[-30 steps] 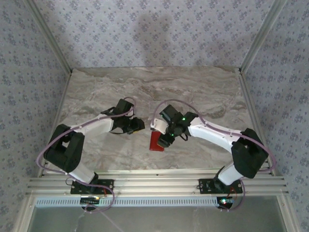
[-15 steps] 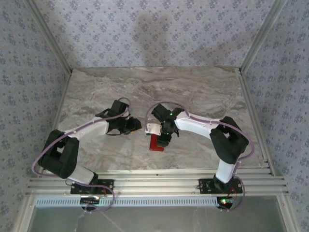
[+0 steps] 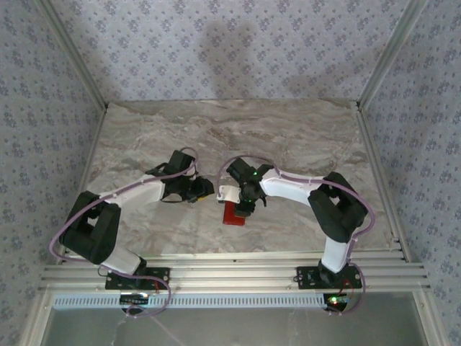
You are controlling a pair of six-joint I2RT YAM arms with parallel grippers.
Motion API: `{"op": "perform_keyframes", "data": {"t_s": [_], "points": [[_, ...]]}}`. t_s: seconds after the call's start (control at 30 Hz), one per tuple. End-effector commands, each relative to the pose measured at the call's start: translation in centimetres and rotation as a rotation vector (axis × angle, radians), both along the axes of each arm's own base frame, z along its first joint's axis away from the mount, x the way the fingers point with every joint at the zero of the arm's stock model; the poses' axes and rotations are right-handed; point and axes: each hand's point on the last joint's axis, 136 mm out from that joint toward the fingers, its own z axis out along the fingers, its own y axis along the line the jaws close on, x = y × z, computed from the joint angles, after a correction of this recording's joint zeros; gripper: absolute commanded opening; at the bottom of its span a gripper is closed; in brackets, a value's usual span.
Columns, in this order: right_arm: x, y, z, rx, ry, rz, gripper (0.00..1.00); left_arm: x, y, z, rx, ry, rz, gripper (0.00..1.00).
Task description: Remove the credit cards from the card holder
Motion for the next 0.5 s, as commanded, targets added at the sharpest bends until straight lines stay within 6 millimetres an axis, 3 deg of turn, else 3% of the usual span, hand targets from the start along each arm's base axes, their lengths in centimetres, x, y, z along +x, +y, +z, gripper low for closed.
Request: {"op": "perform_keyframes", "data": {"t_s": [0.0, 0.23, 0.47], "points": [[-0.1, -0.4, -0.9, 0.016, -0.004, 0.01, 0.3, 0.5, -2.5, 1.2, -0.063, -0.004, -0.032, 0.32], [0.1, 0.5, 0.8, 0.169, -0.042, 0.025, 0.22, -0.1, -5.7, 0.3, -0.14, 0.05, -0.063, 0.26], [0.1, 1.1, 2.1, 0.293, -0.074, 0.037, 0.2, -0.8, -7.2, -1.2, -0.199, 0.113, -0.069, 0.21]]}}
